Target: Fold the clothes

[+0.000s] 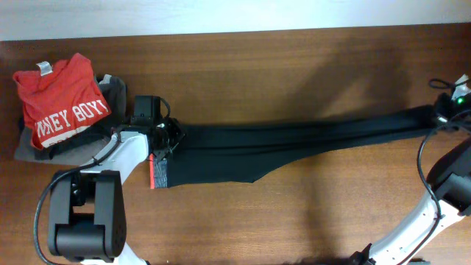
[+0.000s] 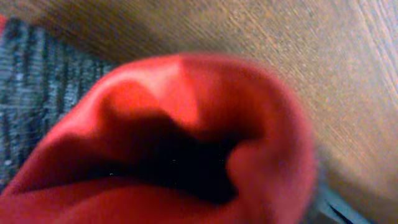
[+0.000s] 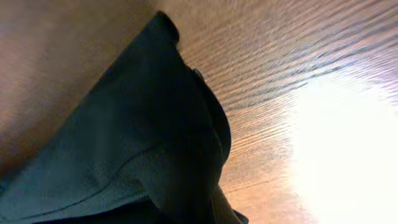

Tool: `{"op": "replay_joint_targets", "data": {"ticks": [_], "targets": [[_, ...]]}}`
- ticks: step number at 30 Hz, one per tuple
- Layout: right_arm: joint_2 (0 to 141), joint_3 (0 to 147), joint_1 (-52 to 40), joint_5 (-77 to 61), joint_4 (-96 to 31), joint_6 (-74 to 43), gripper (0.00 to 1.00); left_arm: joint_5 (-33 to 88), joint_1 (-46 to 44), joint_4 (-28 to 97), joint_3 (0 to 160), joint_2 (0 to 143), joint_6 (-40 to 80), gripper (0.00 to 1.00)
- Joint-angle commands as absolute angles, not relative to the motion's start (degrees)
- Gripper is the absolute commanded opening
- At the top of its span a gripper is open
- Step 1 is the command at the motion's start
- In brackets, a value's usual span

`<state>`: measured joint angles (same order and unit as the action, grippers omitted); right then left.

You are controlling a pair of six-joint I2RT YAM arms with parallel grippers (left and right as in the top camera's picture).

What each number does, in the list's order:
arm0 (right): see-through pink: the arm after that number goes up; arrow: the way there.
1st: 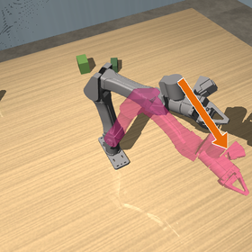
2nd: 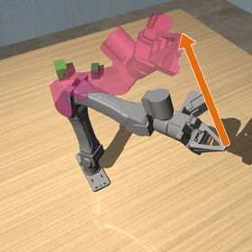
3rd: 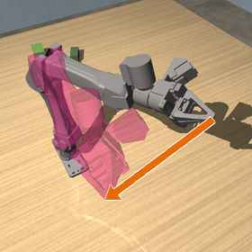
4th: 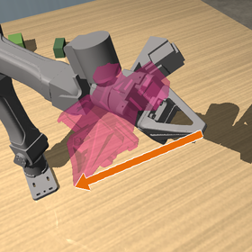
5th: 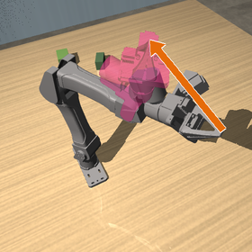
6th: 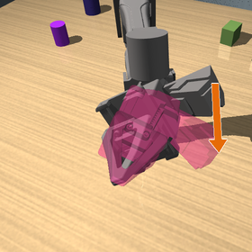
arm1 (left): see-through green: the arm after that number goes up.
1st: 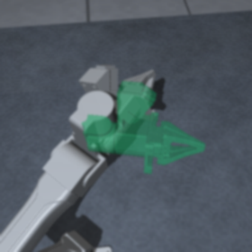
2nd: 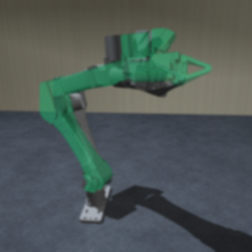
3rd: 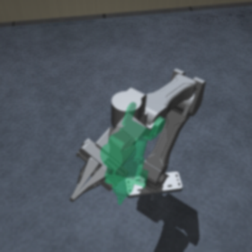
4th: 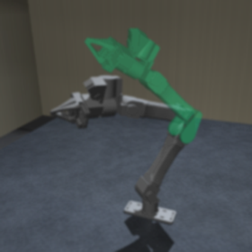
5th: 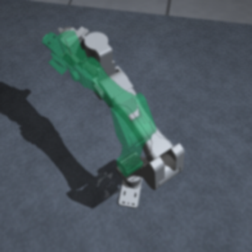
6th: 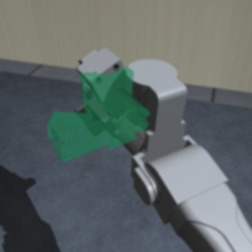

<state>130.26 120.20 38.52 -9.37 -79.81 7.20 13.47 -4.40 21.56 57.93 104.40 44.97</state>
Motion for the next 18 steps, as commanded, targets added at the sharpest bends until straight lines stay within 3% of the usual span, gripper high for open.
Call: {"op": "replay_joint_targets", "data": {"ticks": [1, 18], "targets": [[128.81, 124.79, 38.63, -2.5, -79.83, 5.45, 0.04, 7.07, -3.18, 23.46, 56.64, 105.38, 42.5, 0.64], [128.73, 124.68, 38.52, -2.74, -82.56, 5.5, 0.04, 7.05, -3.2, 18.65, 56.64, 103.2, 40.75, 0.66]]}}
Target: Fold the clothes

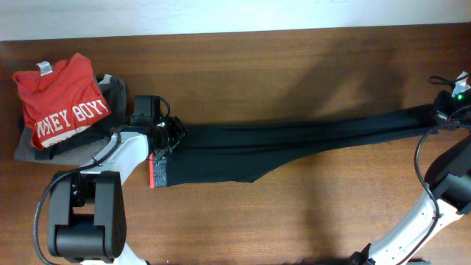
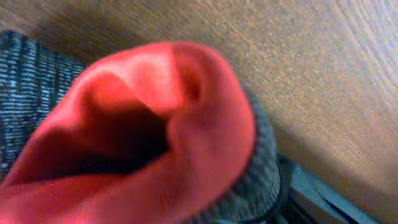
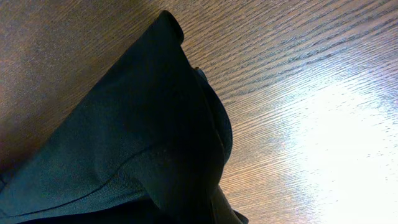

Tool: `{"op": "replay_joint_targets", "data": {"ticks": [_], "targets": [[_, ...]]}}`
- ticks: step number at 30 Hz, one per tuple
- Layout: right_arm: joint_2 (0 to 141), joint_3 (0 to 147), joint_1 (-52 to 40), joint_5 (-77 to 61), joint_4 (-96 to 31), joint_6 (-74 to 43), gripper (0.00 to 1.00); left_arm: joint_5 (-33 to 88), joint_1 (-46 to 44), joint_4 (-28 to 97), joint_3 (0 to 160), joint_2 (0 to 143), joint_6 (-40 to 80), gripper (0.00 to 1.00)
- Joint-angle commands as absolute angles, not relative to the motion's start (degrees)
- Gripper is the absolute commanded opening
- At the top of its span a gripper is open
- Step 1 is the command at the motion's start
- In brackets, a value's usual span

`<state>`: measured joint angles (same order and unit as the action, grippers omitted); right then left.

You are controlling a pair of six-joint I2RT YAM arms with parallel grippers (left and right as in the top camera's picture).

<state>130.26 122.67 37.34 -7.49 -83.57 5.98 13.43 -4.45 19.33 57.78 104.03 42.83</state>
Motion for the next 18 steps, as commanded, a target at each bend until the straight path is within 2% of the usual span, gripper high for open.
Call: {"op": "replay_joint_targets", "data": {"ticks": [1, 15, 18], "targets": [[128.73, 124.68, 38.52, -2.74, -82.56, 5.48, 0.04, 7.05, -3.2, 18.39, 56.64, 103.2, 40.62, 0.66], [128.73, 124.68, 38.54, -2.74, -82.26, 5.5, 0.04, 7.9, -3.2, 14.15, 56.71, 103.07, 37.63, 0.66], [128.73, 124.68, 38.54, -2.72, -82.11, 5.5, 0.04, 7.9, -3.2, 13.61, 57.32, 102.54, 36.27, 0.71]]}}
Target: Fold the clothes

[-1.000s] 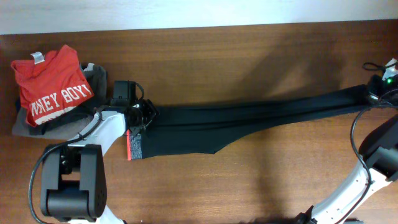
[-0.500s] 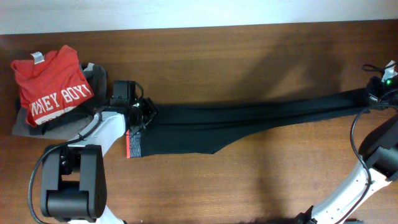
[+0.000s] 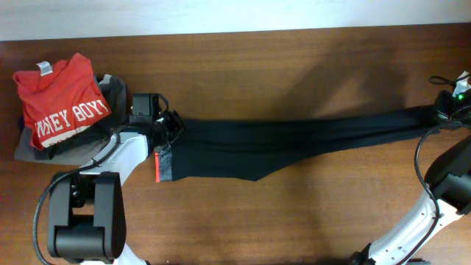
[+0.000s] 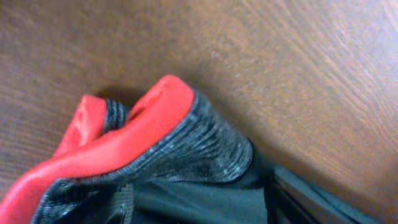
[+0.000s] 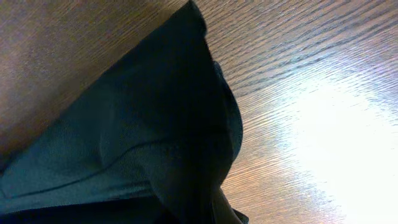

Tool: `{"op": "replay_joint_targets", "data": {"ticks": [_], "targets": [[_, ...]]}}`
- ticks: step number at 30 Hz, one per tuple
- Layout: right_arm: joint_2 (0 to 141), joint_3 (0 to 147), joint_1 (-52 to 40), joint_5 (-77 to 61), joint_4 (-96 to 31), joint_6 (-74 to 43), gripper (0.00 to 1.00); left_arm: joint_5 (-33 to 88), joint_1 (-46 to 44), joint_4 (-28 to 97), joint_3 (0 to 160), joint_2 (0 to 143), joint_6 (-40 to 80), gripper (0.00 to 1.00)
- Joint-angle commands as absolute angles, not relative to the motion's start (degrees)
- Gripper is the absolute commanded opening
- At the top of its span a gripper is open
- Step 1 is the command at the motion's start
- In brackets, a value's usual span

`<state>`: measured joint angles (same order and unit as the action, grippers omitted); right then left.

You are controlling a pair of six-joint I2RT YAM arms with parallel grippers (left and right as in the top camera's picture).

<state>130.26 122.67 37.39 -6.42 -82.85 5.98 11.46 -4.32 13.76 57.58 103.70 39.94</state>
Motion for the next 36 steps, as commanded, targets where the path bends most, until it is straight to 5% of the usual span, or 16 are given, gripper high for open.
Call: {"op": "replay_joint_targets", "data": {"ticks": [1, 7, 36], "targets": [[128.73, 124.68, 38.54, -2.72, -82.06, 5.5, 0.04, 7.9, -3.2, 13.63, 57.63, 102.21, 35.83, 0.74], [128.73, 124.68, 38.87, -1.43, -81.52, 5.54, 0.04, 7.9, -3.2, 13.69, 58.35, 99.53, 35.7, 0.86], [128.7, 124.68, 40.05, -0.84, -80.77, 5.52, 0.04, 7.68, -3.2, 26.41, 58.35, 94.02, 34.17, 0.92]]}}
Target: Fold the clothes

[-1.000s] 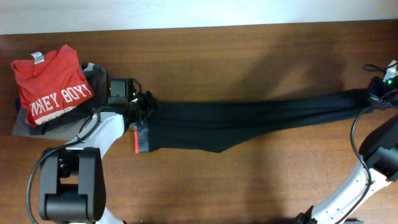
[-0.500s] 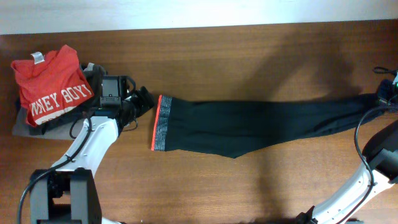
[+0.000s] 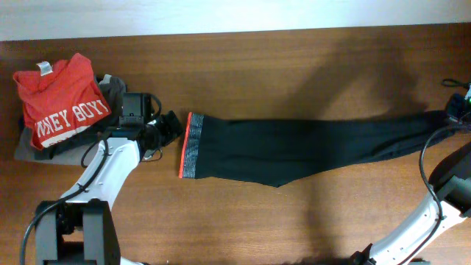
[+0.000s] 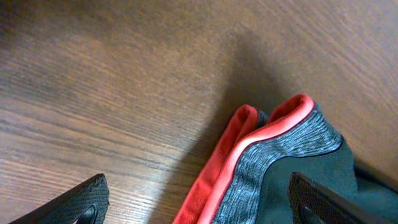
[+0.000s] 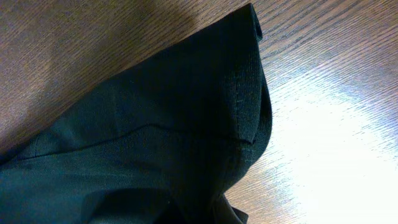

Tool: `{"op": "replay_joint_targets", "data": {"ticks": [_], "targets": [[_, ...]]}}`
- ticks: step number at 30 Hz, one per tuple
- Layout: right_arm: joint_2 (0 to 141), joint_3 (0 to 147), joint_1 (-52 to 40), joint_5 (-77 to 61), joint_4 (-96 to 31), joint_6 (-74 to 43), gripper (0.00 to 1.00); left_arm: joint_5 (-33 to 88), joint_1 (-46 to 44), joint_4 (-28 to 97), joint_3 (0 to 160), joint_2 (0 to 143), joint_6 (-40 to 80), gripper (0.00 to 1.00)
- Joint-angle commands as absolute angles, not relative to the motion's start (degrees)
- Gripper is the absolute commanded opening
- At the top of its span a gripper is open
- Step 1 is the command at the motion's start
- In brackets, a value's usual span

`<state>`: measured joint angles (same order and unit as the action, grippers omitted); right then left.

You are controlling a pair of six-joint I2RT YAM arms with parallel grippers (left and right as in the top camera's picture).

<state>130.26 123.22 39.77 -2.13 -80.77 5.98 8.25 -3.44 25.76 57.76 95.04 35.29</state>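
Observation:
Black leggings (image 3: 309,147) lie stretched flat across the table, with the red and grey waistband (image 3: 190,145) at their left end. My left gripper (image 3: 168,125) stands open just left of the waistband and does not touch it. In the left wrist view the waistband (image 4: 273,155) lies between and beyond the two dark fingertips (image 4: 81,196). My right gripper (image 3: 458,112) is at the far right edge, shut on the leg ends. The black cuff (image 5: 186,124) fills the right wrist view and hides the fingers.
At the far left of the brown wooden table (image 3: 294,66), a folded red T-shirt with white lettering (image 3: 62,99) lies on a folded grey garment (image 3: 114,88), close behind my left arm. The right arm's cable hangs at the table's right edge.
My left gripper has let go of the waistband, opened and drawn back to the left. The leggings have shifted right and lie flat, with the waistband unrolled. The right gripper sits slightly further right.
At first both grippers held the leggings stretched between them, the left one shut on the bunched waistband. The garment was then tauter and narrower. Now the waistband lies free and flat, and only the right gripper still holds the leggings.

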Motion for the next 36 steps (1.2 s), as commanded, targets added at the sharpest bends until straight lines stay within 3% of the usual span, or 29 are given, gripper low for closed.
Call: {"op": "replay_joint_targets", "data": {"ticks": [1, 13, 36], "targets": [[128.7, 124.68, 40.05, -0.84, -80.77, 5.52, 0.04, 7.68, -3.2, 26.98, 58.35, 94.0, 34.17, 0.92], [128.6, 124.7, 32.69, -5.89, -83.0, 10.11, 0.04, 7.68, -3.2, 30.09, 58.35, 93.93, 34.17, 0.92], [128.62, 123.96, -6.59, -5.19, -90.7, 10.02, 0.04, 7.49, -3.2, 30.94, 58.35, 93.93, 34.17, 0.93]]}}
